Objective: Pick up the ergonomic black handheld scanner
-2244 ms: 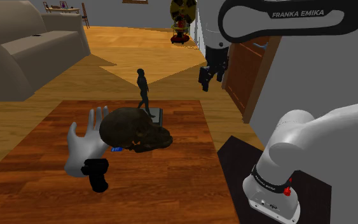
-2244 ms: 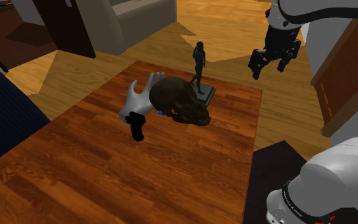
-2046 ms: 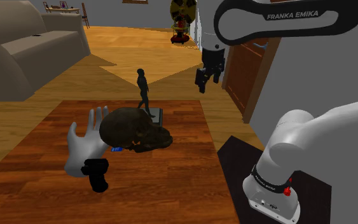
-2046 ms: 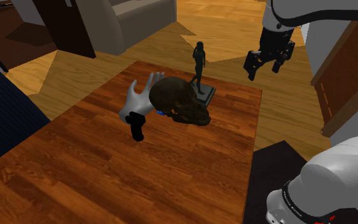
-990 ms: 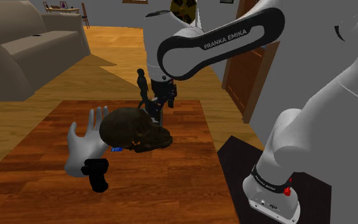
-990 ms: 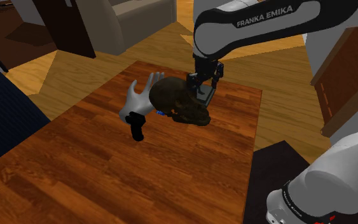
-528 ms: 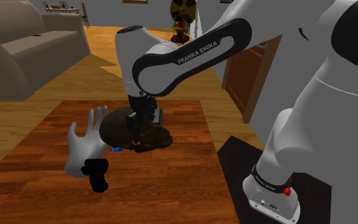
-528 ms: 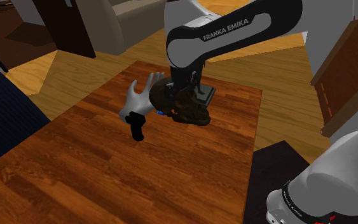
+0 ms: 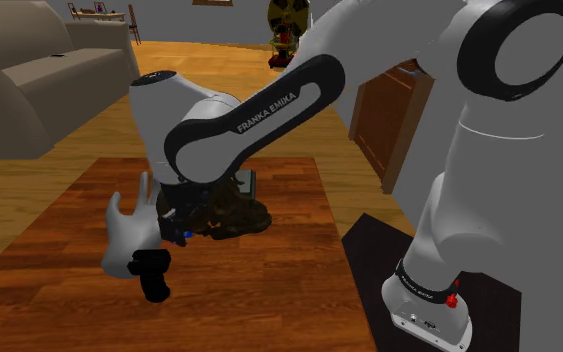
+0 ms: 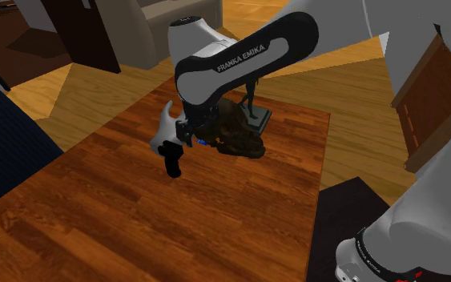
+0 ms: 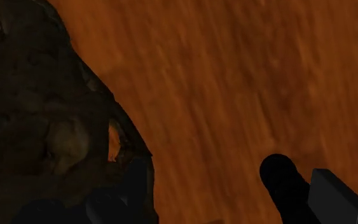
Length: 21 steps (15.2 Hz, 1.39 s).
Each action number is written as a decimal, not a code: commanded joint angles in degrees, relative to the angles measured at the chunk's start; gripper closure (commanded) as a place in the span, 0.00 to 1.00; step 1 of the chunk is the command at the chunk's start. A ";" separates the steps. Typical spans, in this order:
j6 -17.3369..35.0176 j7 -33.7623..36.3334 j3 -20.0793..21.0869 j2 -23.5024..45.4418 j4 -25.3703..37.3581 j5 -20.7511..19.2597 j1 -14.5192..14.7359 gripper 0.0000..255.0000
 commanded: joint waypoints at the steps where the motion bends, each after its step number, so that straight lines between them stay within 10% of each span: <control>1: -0.14 1.00 0.86 3.92 3.76 -1.29 1.43 0.00; 15: 4.66 3.27 1.21 14.39 8.57 -5.56 5.18 0.00; 16: 4.68 3.27 1.18 14.51 8.66 -5.60 5.19 1.00; 21: 4.70 3.29 1.18 14.55 8.67 -5.62 5.21 1.00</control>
